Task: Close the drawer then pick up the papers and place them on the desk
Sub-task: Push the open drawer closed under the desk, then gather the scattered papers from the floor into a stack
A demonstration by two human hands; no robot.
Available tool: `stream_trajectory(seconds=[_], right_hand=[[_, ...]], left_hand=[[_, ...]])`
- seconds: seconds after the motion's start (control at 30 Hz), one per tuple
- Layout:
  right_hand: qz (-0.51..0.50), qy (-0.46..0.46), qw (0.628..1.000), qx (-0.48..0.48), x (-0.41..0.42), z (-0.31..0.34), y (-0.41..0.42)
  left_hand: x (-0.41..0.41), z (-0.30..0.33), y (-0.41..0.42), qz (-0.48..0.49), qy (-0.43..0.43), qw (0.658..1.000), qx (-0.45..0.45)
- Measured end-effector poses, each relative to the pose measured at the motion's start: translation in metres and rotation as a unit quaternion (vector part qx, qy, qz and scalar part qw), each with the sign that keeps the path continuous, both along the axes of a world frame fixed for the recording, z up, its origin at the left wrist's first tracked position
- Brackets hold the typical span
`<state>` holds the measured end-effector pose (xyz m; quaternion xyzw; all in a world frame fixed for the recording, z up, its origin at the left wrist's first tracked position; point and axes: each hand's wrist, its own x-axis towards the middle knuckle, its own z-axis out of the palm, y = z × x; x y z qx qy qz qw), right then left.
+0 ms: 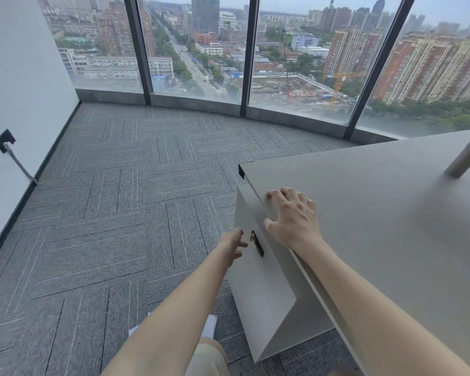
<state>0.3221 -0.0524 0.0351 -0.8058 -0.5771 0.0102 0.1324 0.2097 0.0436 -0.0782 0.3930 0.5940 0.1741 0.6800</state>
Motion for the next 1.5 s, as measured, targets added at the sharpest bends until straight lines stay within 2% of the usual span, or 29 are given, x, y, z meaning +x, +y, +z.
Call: stream_trajectory(seconds=[0.37,0.5,0.73,1.03,1.2,1.5], right_hand=[[-0.005,-0.001,0.999,-0.053,-0.037,0.017,-0.016],[0.053,0.018,0.998,-0.042,-0.097,0.024,-0.033],[0.157,0.036,0.973,-0.163,-0.184,-0.005,-0.048],[0.195,0.079,0.928,-0.308,-0.225,-0.121,0.003],[0.152,0.147,0.898,-0.385,-0.234,-0.215,0.052],[0.007,0.255,0.858,-0.447,-0.228,-0.406,0.105]], left_hand=[[-0.109,0.082,-0.033,-0.077,0.101,0.979,0.157],[-0.161,0.105,-0.058,-0.06,0.129,0.973,0.182],[-0.237,0.087,-0.088,-0.012,0.173,0.967,0.185],[-0.301,-0.031,-0.075,0.066,0.199,0.976,0.059],[-0.307,-0.118,-0.04,0.086,0.216,0.973,-0.012],[-0.315,-0.305,0.004,0.086,0.27,0.952,-0.11]])
